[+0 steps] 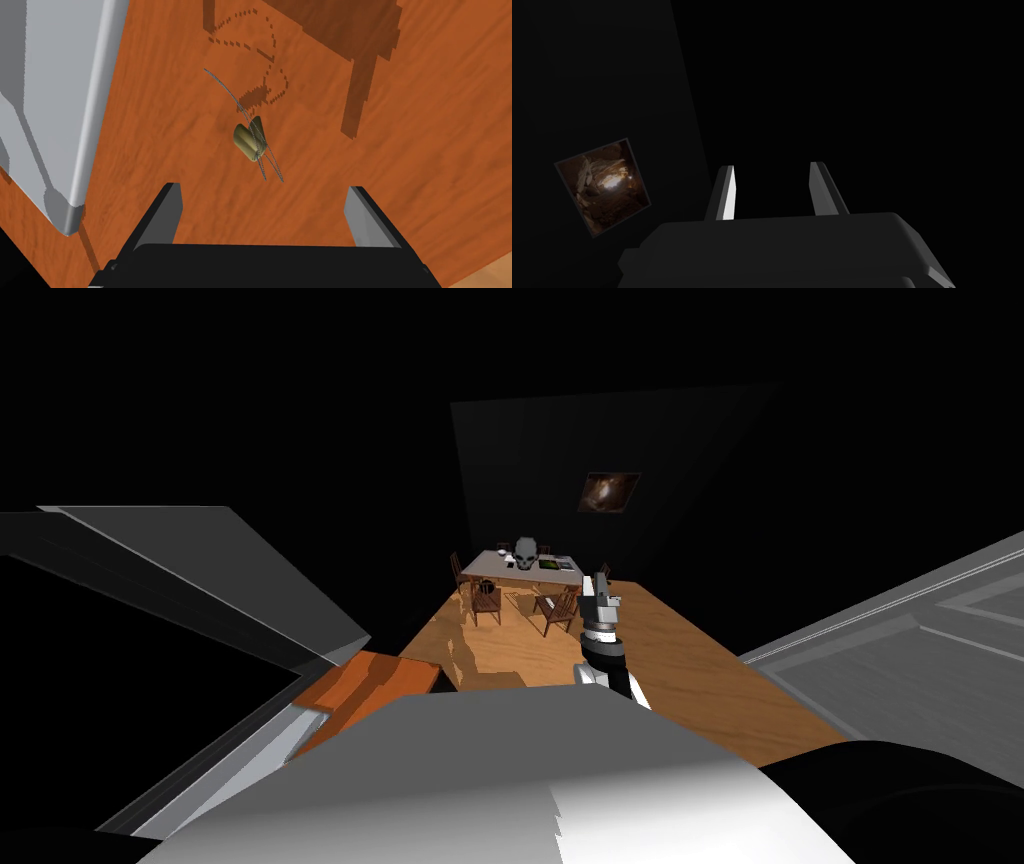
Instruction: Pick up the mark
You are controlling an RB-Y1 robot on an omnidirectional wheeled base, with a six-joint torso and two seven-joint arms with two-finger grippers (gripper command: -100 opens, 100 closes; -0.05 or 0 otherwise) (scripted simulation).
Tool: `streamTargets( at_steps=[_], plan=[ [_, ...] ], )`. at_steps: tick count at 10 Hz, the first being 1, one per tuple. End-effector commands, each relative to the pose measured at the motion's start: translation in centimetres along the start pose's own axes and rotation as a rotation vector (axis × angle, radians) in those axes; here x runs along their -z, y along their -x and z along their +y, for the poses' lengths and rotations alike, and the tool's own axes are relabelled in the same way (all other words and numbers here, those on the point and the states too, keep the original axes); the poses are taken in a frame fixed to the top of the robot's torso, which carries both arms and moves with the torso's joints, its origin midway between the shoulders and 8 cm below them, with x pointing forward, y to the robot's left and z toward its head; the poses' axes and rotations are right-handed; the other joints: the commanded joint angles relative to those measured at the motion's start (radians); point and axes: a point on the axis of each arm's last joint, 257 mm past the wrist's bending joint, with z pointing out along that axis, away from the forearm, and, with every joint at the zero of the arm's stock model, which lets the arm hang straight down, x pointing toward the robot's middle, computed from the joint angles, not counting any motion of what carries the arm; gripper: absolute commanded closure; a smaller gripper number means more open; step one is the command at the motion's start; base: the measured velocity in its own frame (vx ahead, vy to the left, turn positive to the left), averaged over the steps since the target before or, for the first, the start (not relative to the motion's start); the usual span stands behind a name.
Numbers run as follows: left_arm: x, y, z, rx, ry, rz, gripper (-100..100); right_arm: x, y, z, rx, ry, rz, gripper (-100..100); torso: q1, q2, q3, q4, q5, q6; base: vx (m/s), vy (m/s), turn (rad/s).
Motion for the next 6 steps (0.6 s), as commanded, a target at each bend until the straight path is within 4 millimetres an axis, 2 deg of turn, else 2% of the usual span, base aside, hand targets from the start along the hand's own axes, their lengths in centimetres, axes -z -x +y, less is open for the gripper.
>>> streamTargets(
  at_steps=[1, 2, 3, 5, 6],
  plan=[
    [0.2, 2.5, 0.1, 0.087, 0.017, -0.047, -100, 0.0, 0.0, 0.0, 0.000, 0.000, 0.000, 0, 0.000, 0.000, 0.000, 0.000, 0.000, 0.000, 0.100, 0.024, -0.045],
    [0.2, 2.5, 0.1, 0.087, 0.017, -0.047, -100, 0.0, 0.0, 0.0, 0.000, 0.000, 0.000, 0, 0.000, -0.002, -0.001, 0.000, 0.000, 0.000, 0.092, 0.036, -0.024],
    [0.4, 4.5, 0.3, 0.162, 0.029, -0.084, -100, 0.0, 0.0, 0.0, 0.000, 0.000, 0.000, 0, 0.001, -0.002, -0.001, 0.000, 0.000, 0.000, 0.101, 0.061, -0.045],
    [0.4, 4.5, 0.3, 0.162, 0.029, -0.084, -100, 0.0, 0.0, 0.0, 0.000, 0.000, 0.000, 0, 0.002, -0.002, -0.001, -0.001, 0.000, 0.000, 0.064, 0.034, -0.012],
    [0.7, 6.3, 0.4, 0.233, 0.038, -0.117, -100, 0.0, 0.0, 0.0, 0.000, 0.000, 0.000, 0, 0.000, 0.001, 0.000, 0.000, 0.000, 0.000, 0.060, 0.033, -0.031]
  ],
)
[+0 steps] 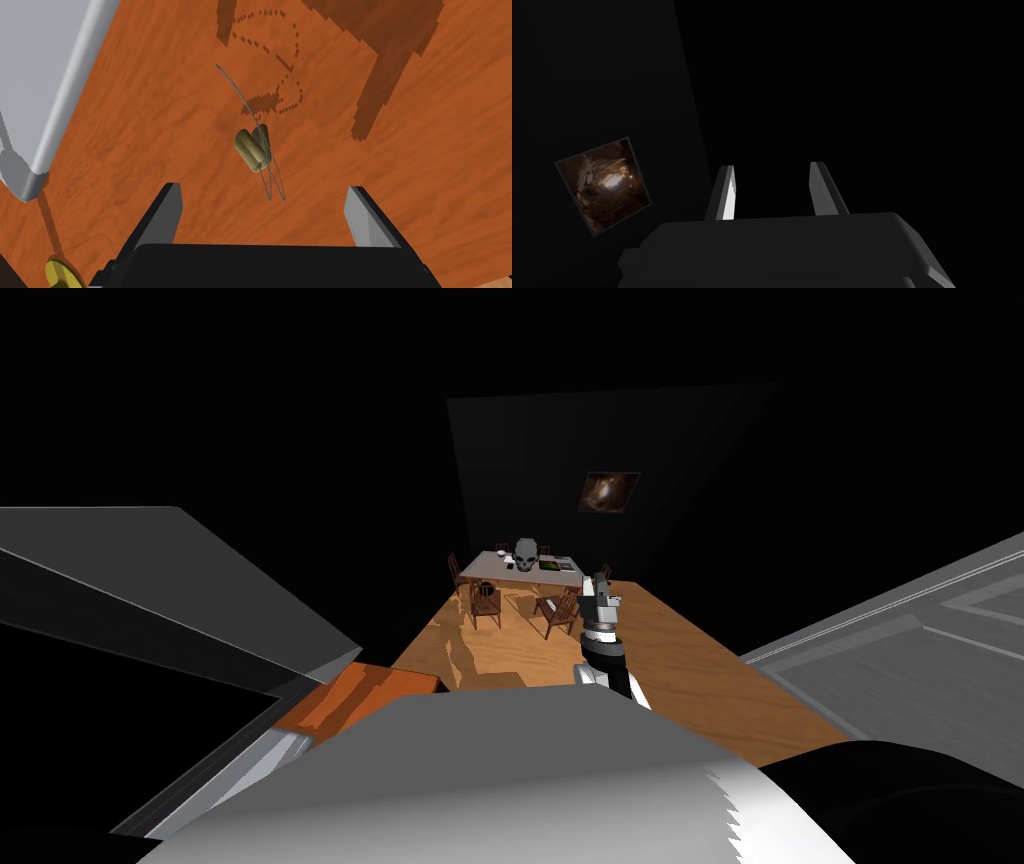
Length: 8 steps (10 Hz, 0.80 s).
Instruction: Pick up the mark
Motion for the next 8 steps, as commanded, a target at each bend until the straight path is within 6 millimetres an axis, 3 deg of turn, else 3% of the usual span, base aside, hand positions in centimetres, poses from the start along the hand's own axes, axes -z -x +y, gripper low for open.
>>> streamTargets(
  at_steps=[1, 2, 3, 6, 8],
  plan=[
    [0.3, 0.9, 0.1, -0.001, 0.005, -0.017, -100, 0.0, 0.0, 0.0, 0.000, 0.000, 0.000, 0, 0.000, 0.000, 0.000, 0.000, 0.000, 0.000, 0.062, 0.028, -0.024],
    [0.3, 0.9, 0.0, 0.018, 0.005, -0.017, -100, 0.0, 0.0, 0.0, 0.000, 0.000, 0.000, 0, -0.001, 0.000, 0.000, 0.000, 0.000, 0.000, 0.026, 0.010, 0.003],
    [0.4, 2.5, -0.1, 0.090, 0.011, -0.046, -100, 0.0, 0.0, 0.0, 0.000, 0.000, 0.000, 0, -0.002, 0.002, 0.001, 0.000, 0.000, 0.000, 0.056, 0.029, -0.027],
    [0.7, 4.7, -0.4, 0.202, 0.019, -0.088, -100, 0.0, 0.0, 0.0, 0.000, 0.000, 0.000, 0, 0.001, -0.002, -0.001, 0.000, 0.000, 0.000, 0.092, 0.057, -0.028],
    [0.7, 5.0, -0.4, 0.203, 0.019, -0.093, -100, 0.0, 0.0, 0.0, 0.000, 0.000, 0.000, 0, 0.001, 0.000, 0.000, 0.000, 0.000, 0.000, 0.030, 0.028, -0.005]
  ],
)
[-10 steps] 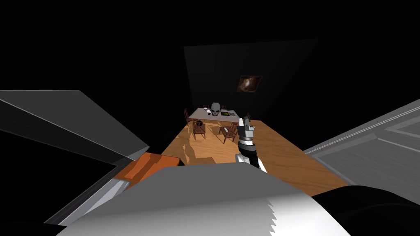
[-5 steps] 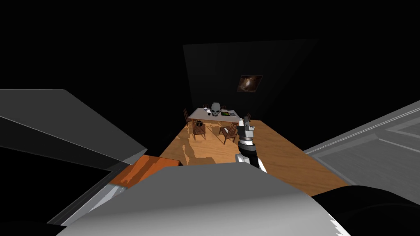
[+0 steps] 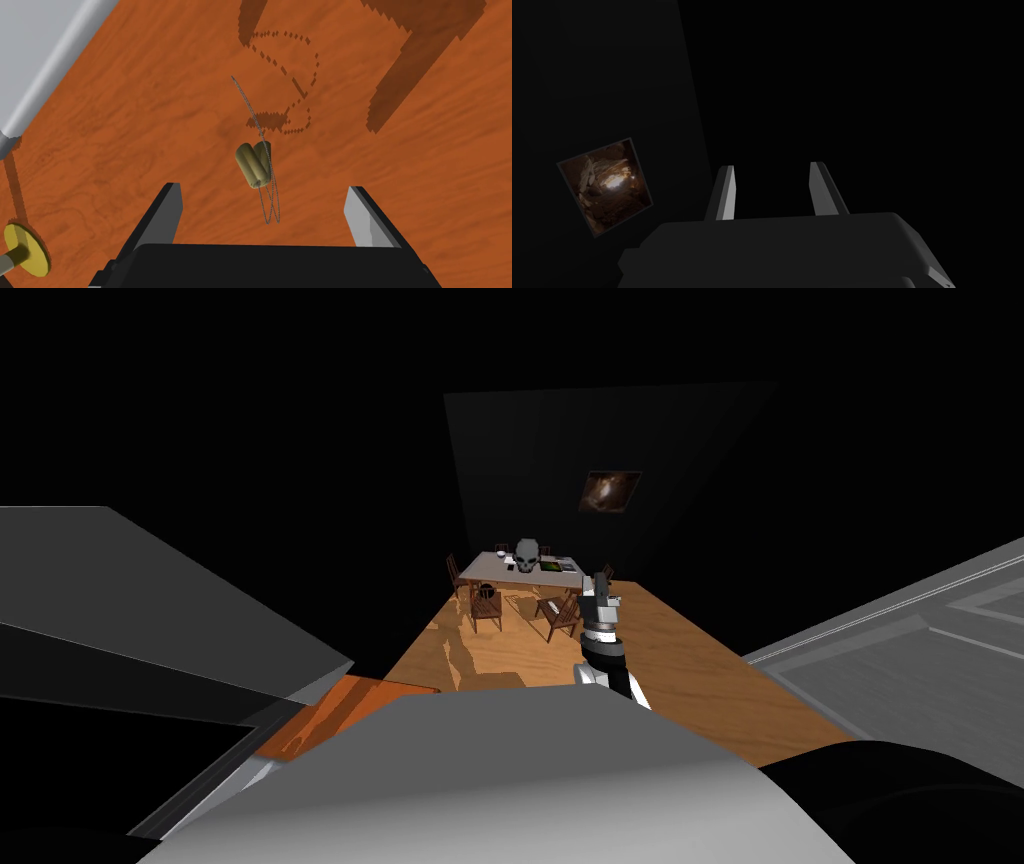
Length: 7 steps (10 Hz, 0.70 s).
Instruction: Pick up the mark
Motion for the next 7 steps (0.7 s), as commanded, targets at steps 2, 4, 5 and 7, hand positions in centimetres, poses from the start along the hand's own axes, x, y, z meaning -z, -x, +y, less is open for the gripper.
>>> streamTargets(
  at_steps=[2, 4, 5, 7],
  plan=[
    [0.1, 2.0, -0.6, 0.087, 0.003, -0.035, -100, 0.0, 0.0, 0.0, 0.000, 0.000, 0.000, 0, 0.000, 0.000, 0.000, 0.000, 0.000, 0.000, 0.050, 0.027, -0.017],
    [0.3, 3.2, -0.8, 0.151, 0.005, -0.058, -100, 0.0, 0.0, 0.0, 0.000, 0.000, 0.000, 0, 0.002, -0.003, -0.002, -0.001, 0.000, 0.000, 0.071, 0.068, -0.012],
    [0.3, 3.2, -0.8, 0.151, 0.005, -0.058, -100, 0.0, 0.0, 0.0, 0.000, 0.000, 0.000, 0, 0.004, -0.003, -0.002, -0.001, 0.001, 0.000, 0.040, 0.048, -0.010],
    [0.3, 3.1, -0.9, 0.146, 0.005, -0.057, -100, 0.0, 0.0, 0.0, 0.000, 0.000, 0.000, 0, 0.000, 0.000, 0.000, 0.000, 0.000, 0.000, 0.005, 0.006, 0.000]
  ],
)
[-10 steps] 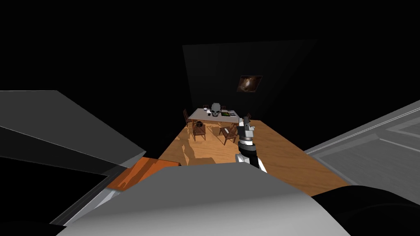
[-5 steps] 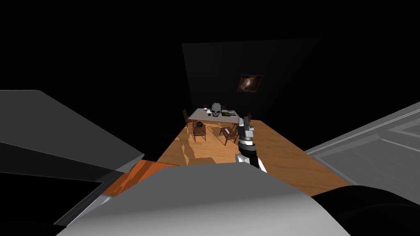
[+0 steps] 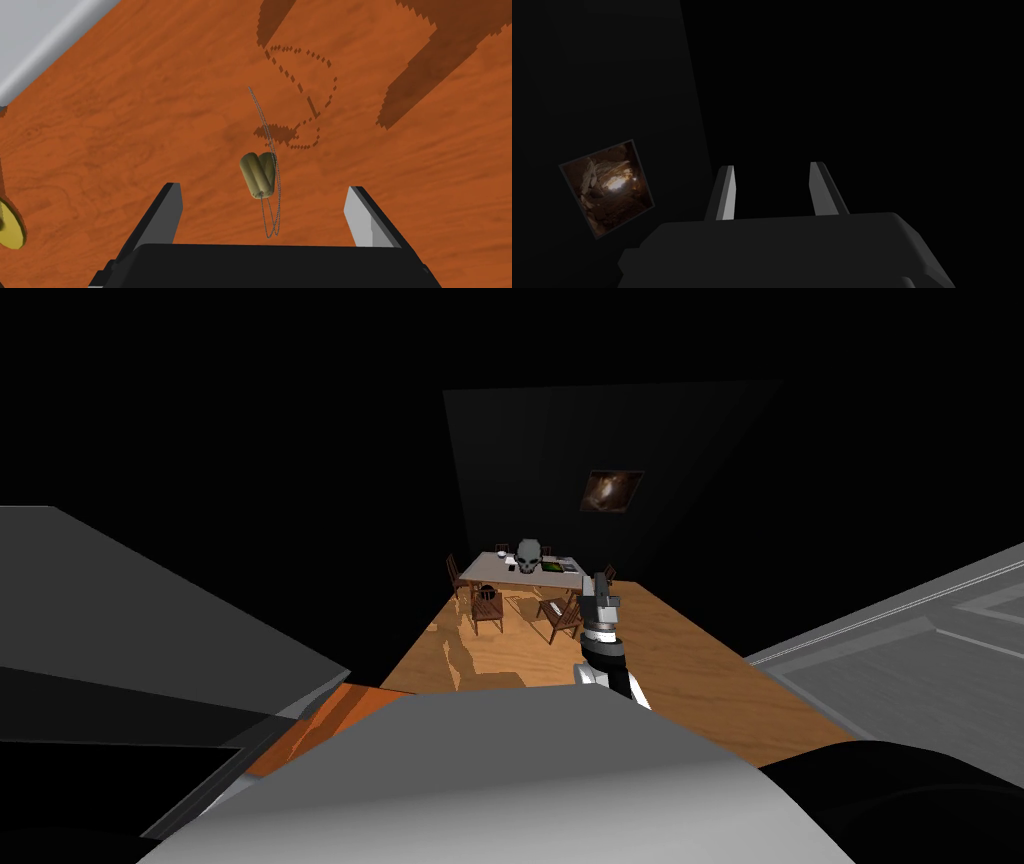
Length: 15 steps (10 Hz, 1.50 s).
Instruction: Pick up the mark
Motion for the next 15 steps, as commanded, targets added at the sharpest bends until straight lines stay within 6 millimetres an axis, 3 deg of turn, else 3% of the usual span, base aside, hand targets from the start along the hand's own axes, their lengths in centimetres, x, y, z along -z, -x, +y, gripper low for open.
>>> streamTargets(
  at_steps=[1, 2, 3, 4, 5, 6, 10, 11, 12, 13, 15],
  plan=[
    [0.0, 0.0, 0.0, 0.000, 0.000, 0.000, 0, 0.0, 0.0, 0.0, 0.000, 0.000, 0.000, 0, 0.000, 0.000, 0.000, 0.000, 0.000, 0.000, 0.000, 0.000, 0.000],
    [-0.7, 0.2, 1.6, -0.010, 0.001, 0.002, -100, 0.0, 0.0, 0.0, 0.000, 0.000, 0.000, 0, 0.000, 0.000, 0.000, 0.000, 0.000, 0.000, -0.027, 0.058, 0.066],
    [-0.7, 0.2, 1.6, -0.010, 0.001, 0.002, -100, 0.0, 0.0, 0.0, 0.000, 0.000, 0.000, 0, 0.003, 0.002, 0.001, 0.000, 0.001, 0.000, -0.032, 0.065, 0.025],
    [-1.2, 0.4, 2.9, -0.018, 0.002, 0.003, -100, 0.0, 0.0, 0.0, 0.000, 0.000, 0.000, 0, 0.004, 0.002, 0.001, 0.001, 0.001, 0.000, -0.017, 0.010, -0.057],
    [-0.9, 0.3, 2.2, -0.017, 0.003, 0.001, -100, 0.0, 0.0, 0.0, 0.000, 0.000, 0.000, 0, 0.001, 0.002, 0.001, 0.001, 0.000, 0.000, -0.004, 0.003, -0.012],
    [-1.0, 0.3, 2.3, -0.016, 0.002, 0.003, 100, 0.0, 0.0, 0.0, 0.000, 0.000, 0.000, 0, 0.000, 0.001, 0.001, 0.000, 0.000, 0.000, 0.000, 0.000, 0.000],
    [-0.9, 0.4, 2.0, -0.022, -0.005, 0.001, 100, 0.0, 0.0, 0.0, 0.000, 0.000, 0.000, 0, 0.000, 0.002, 0.003, 0.003, 0.000, -0.001, -0.001, 0.000, -0.003],
    [-0.9, 0.4, 1.8, -0.025, -0.008, 0.002, 0, 0.0, 0.0, 0.0, 0.000, 0.000, 0.000, 0, 0.001, 0.004, 0.004, 0.004, 0.001, -0.001, 0.000, 0.000, 0.000],
    [-0.6, 0.2, 1.3, -0.008, 0.001, 0.001, 100, 0.0, 0.0, 0.0, 0.000, 0.000, 0.000, 0, 0.001, 0.005, 0.005, 0.005, 0.001, -0.001, 0.012, -0.006, 0.045],
    [-0.1, 0.0, 0.3, -0.002, 0.000, 0.000, 100, 0.0, 0.0, 0.0, 0.000, 0.000, 0.000, 0, 0.001, 0.004, 0.004, 0.004, 0.001, -0.002, 0.027, -0.039, -0.015],
    [-0.1, 0.0, 0.3, 0.007, 0.000, 0.000, 100, 0.0, 0.0, 0.0, 0.000, 0.000, 0.000, 0, -0.002, 0.003, 0.004, 0.004, 0.001, -0.001, 0.018, -0.032, -0.008]
  ],
)
